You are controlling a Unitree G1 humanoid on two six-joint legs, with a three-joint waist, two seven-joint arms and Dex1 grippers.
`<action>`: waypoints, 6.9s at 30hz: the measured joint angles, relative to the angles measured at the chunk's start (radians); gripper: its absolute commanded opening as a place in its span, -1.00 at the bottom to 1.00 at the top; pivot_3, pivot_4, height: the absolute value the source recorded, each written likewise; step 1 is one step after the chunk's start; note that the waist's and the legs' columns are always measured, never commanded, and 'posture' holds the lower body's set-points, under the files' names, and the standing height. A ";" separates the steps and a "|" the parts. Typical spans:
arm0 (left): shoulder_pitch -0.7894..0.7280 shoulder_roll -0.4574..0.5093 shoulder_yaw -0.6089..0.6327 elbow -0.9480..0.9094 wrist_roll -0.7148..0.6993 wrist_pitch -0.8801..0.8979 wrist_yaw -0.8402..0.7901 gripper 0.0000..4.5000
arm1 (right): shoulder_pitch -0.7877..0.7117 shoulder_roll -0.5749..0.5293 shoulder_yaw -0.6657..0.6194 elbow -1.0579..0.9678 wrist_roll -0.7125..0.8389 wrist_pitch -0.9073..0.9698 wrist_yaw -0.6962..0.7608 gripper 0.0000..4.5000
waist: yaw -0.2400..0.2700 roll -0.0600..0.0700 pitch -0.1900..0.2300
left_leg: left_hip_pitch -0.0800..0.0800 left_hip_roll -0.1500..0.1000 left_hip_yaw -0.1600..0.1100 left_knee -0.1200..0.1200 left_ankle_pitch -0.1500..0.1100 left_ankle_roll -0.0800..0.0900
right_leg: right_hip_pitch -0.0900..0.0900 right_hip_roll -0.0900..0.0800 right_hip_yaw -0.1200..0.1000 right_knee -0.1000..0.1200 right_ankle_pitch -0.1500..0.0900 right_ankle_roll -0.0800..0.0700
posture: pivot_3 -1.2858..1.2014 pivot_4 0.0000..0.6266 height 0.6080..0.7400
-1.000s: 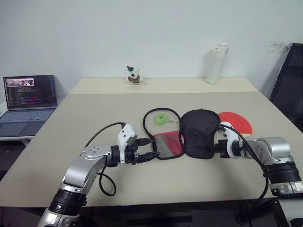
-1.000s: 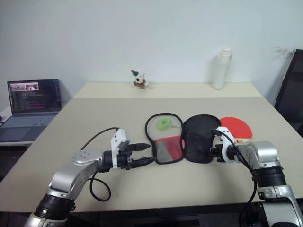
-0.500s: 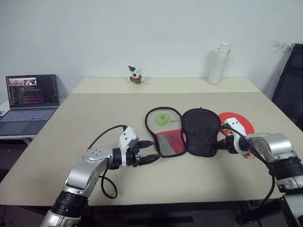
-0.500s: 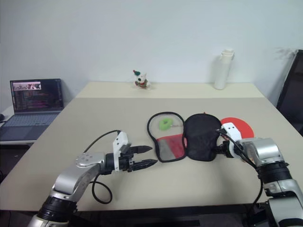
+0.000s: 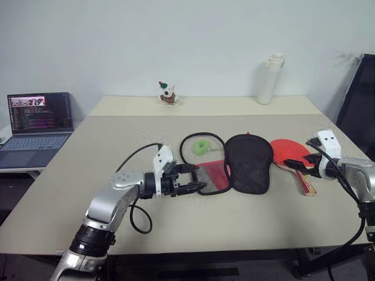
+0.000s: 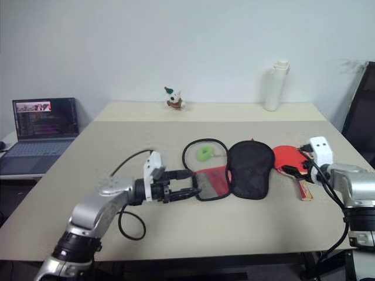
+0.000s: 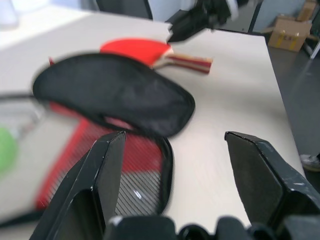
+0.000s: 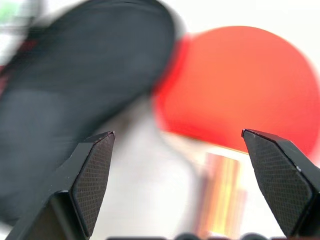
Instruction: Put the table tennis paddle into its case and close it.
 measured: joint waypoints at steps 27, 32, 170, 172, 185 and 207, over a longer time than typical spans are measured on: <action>-0.006 0.009 -0.026 0.030 0.033 -0.045 -0.058 0.54 | -0.103 0.116 -0.011 0.392 -0.107 -0.200 -0.139 -0.30 | -0.006 0.000 0.000 | 0.004 0.001 0.004 0.001 0.000 0.000 | 0.001 0.002 0.005 0.002 0.001 0.000 | 0.03 -0.52 1.00; 0.004 0.014 -0.026 0.031 0.037 -0.047 -0.059 0.54 | -0.104 0.119 -0.019 0.395 -0.107 -0.205 -0.148 -0.51 | -0.005 0.000 0.000 | 0.004 0.001 0.004 0.001 0.000 0.000 | 0.001 0.002 0.006 0.001 0.002 0.001 | 0.03 -0.52 1.00; -0.830 -0.570 0.050 1.402 0.433 -0.570 0.235 -0.98 | 0.445 -0.038 -0.339 -0.885 0.364 0.262 -0.118 0.79 | 0.015 0.001 0.003 | 0.000 -0.001 0.003 0.001 0.000 0.001 | 0.000 0.002 0.000 -0.001 0.003 0.006 | 0.03 -0.52 1.00; -0.813 -0.542 0.054 1.400 0.432 -0.573 0.215 -0.98 | 0.426 -0.029 -0.317 -0.878 0.363 0.261 -0.130 0.79 | 0.012 0.001 0.003 | 0.000 -0.001 0.003 0.001 0.000 0.000 | 0.000 0.002 0.000 -0.001 0.003 0.006 | 0.03 -0.52 1.00; -0.421 -0.203 0.117 0.895 0.288 -0.384 -0.212 -1.00 | 0.156 0.100 -0.113 -0.426 0.263 0.148 -0.165 0.99 | -0.003 0.002 0.003 | 0.000 0.000 0.003 0.002 0.000 0.000 | -0.002 0.002 0.001 0.001 0.006 0.001 | 0.03 -0.52 1.00; -0.207 -0.101 0.107 0.394 0.174 -0.107 -0.098 -1.00 | -0.095 0.177 0.140 0.230 -0.026 -0.181 0.029 0.82 | -0.002 0.002 0.003 | 0.000 0.000 0.004 0.003 0.000 0.000 | 0.000 -0.003 0.001 0.001 0.006 0.001 | 0.03 -0.52 1.00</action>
